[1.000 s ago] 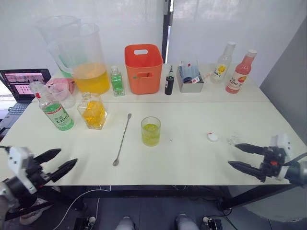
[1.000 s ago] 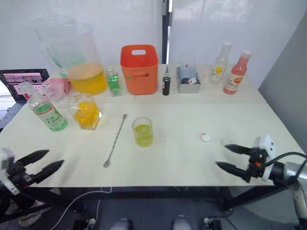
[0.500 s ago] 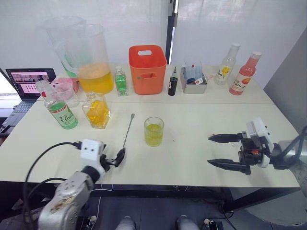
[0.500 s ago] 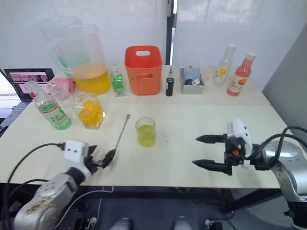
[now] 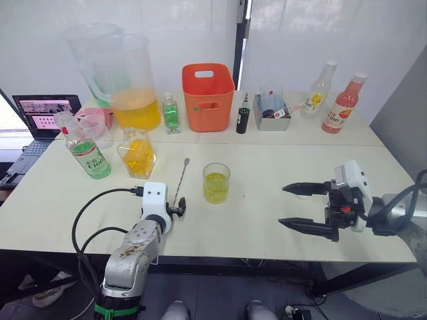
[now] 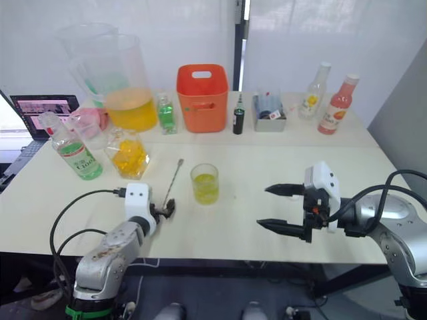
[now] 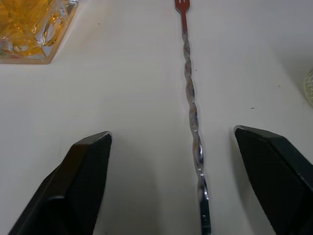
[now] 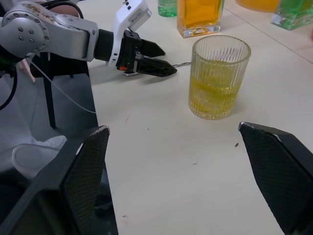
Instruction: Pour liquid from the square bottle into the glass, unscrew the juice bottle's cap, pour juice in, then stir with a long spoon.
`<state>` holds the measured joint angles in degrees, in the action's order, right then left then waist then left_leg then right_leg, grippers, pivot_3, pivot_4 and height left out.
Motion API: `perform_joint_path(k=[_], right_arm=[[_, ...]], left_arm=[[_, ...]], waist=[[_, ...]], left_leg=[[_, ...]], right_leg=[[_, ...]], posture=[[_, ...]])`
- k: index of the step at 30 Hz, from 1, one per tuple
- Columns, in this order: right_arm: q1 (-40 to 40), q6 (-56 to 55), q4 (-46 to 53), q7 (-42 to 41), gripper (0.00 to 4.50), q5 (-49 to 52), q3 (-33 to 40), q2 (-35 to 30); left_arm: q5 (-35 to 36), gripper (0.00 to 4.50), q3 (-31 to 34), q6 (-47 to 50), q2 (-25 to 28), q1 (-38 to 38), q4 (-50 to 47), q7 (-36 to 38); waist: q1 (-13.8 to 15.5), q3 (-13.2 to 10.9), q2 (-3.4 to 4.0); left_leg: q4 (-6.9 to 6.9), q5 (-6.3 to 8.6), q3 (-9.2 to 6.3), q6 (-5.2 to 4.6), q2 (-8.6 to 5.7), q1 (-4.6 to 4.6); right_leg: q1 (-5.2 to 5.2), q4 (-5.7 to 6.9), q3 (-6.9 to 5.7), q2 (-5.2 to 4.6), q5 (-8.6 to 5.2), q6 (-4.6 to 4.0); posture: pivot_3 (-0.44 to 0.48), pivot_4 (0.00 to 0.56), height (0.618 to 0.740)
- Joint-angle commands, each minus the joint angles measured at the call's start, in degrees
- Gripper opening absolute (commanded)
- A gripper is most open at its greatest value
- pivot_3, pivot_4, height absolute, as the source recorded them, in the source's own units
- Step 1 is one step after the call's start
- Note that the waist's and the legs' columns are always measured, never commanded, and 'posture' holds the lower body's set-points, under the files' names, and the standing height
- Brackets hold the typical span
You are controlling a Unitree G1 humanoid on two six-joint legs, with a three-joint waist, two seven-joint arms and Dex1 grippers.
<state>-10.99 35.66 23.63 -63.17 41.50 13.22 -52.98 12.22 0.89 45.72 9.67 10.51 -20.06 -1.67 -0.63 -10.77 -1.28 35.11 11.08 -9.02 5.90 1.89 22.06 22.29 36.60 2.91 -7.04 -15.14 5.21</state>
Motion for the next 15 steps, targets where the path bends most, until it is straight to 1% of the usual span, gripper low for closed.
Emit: perform_joint_path(k=[1,4,6,7,9,14,15], right_arm=[[0.03,0.18,1.88,0.69,4.50,1.14,2.25,-0.73],[0.25,-0.29,1.84,0.91,4.50,0.89,2.03,-0.83],[0.32,-0.59,1.73,1.26,4.50,0.58,1.73,-0.59],[0.31,-0.72,1.68,1.40,4.50,0.44,1.50,-0.42],[0.34,-0.93,1.60,1.58,4.50,0.30,1.21,-0.18],[0.37,-1.08,1.02,2.37,4.50,0.22,0.91,0.57],[0.59,-1.05,0.54,2.76,4.50,0.11,1.02,0.88]], left_arm=[[-0.23,2.70,-1.71,0.05,-0.12,-1.52,1.51,2.28],[-0.78,1.71,-1.93,-0.64,1.85,-2.93,1.00,4.76],[-0.47,1.06,-0.92,-0.39,2.46,-3.98,1.13,5.55],[-0.54,0.78,-0.46,-0.71,3.50,-4.58,1.41,6.47],[-0.89,0.04,0.23,-1.55,5.63,-5.61,1.44,8.21],[-1.21,0.04,2.21,-6.52,13.69,-9.48,0.01,15.62],[-2.17,0.04,2.14,-9.48,16.50,-10.63,0.45,18.05]], waist=[[0.04,0.00,0.01],[0.03,0.02,0.03],[0.03,0.03,0.06],[0.02,0.05,0.09],[0.00,0.07,0.12],[-0.76,0.14,0.23],[-0.86,0.14,0.24]], left_leg=[[0.00,0.00,0.00,0.00,-0.01,0.01],[0.00,0.00,0.00,0.00,-0.01,0.01],[-0.01,0.00,0.00,0.00,0.00,0.01],[-0.02,0.00,0.00,0.00,0.00,0.01],[-0.03,0.01,0.00,0.00,-0.01,0.02],[-0.18,0.02,0.04,-0.01,0.03,-0.03],[-0.22,0.02,0.04,-0.02,0.04,-0.03]], right_leg=[[0.00,-0.01,0.00,0.00,0.00,0.01],[0.00,-0.03,0.00,-0.01,0.01,0.01],[0.00,-0.05,0.00,-0.01,0.00,0.02],[0.00,-0.06,0.00,-0.01,0.00,0.02],[0.00,-0.09,0.00,-0.01,-0.01,0.04],[0.01,-0.19,0.00,-0.01,-0.02,0.04],[0.01,-0.22,0.00,-0.01,-0.02,0.04]], posture=[[0.000,0.150,0.740],[0.000,0.150,0.740],[0.000,0.150,0.740],[0.000,0.150,0.740],[0.000,0.150,0.740],[0.000,0.150,0.740],[0.000,0.150,0.740]])
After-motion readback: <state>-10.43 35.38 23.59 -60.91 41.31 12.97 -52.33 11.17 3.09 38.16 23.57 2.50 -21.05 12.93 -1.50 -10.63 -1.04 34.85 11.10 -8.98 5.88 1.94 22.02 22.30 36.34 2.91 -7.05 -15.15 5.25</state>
